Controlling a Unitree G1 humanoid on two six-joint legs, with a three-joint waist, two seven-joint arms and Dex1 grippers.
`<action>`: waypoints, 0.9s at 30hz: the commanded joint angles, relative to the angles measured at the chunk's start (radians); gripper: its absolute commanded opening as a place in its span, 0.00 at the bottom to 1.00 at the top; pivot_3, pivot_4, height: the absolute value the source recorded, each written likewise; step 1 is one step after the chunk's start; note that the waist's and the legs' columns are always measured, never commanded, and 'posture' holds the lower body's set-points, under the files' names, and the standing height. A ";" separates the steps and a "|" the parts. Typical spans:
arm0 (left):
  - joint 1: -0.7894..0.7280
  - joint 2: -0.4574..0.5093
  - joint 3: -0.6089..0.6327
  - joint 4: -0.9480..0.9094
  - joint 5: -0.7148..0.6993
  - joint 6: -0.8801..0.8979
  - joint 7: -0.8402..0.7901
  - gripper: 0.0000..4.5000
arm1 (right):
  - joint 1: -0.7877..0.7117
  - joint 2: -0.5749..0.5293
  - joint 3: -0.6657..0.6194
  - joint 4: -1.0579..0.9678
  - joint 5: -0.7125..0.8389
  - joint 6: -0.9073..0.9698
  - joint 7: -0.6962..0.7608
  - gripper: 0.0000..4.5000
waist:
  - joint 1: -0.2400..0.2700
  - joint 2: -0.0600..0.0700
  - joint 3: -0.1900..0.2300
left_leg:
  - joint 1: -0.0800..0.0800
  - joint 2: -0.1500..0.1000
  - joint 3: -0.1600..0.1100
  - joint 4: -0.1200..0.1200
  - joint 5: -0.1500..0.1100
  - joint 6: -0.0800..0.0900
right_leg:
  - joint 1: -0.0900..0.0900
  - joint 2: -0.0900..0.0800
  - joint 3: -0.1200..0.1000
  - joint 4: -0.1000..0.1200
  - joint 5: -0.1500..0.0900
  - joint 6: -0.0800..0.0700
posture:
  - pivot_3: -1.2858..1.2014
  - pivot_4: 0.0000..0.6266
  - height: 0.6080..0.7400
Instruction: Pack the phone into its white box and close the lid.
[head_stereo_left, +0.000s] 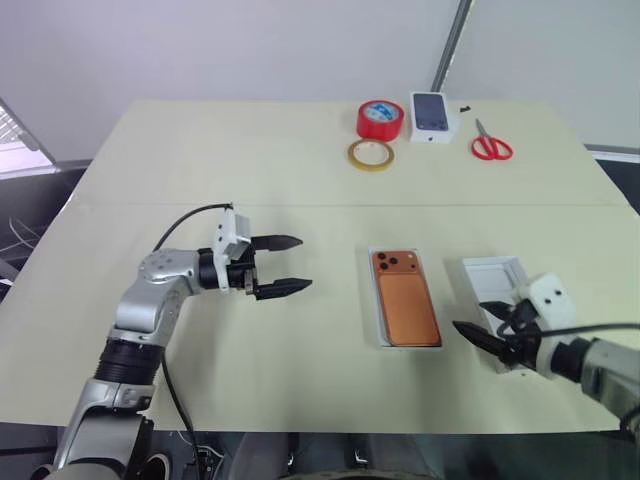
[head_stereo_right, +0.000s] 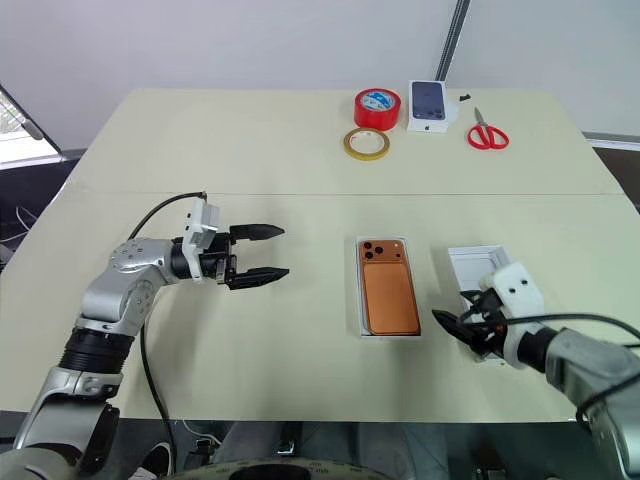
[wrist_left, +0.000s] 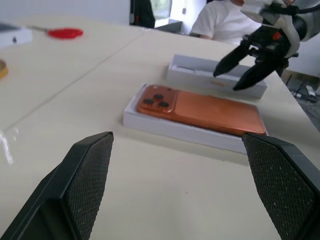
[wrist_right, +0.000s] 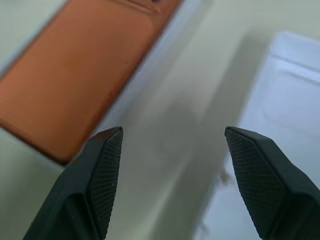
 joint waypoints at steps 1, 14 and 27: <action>0.016 0.010 0.021 0.004 -0.003 -0.063 -0.024 0.96 | 0.053 0.046 -0.054 -0.118 -0.044 -0.031 -0.081 0.76 | -0.004 0.001 0.000 | 0.000 0.000 0.000 0.000 0.000 0.000 | 0.000 0.000 0.000 0.000 0.000 0.000 | 0.52 0.24 1.00; 0.059 0.022 -0.015 -0.009 0.000 -0.149 -0.127 0.96 | -0.250 0.048 -0.045 -0.166 0.106 0.538 -0.213 0.76 | -0.005 0.002 -0.001 | 0.002 0.000 0.000 -0.001 0.000 0.000 | 0.001 0.001 0.000 0.000 0.000 0.000 | 0.52 0.24 1.00; 0.131 0.018 -0.022 -0.071 0.009 -0.160 -0.093 0.96 | -0.372 -0.045 -0.004 -0.053 0.120 0.704 -0.202 0.76 | -0.007 0.002 -0.001 | 0.002 0.000 0.000 -0.002 0.000 0.001 | 0.001 0.001 0.000 -0.001 0.000 0.000 | 0.52 0.24 1.00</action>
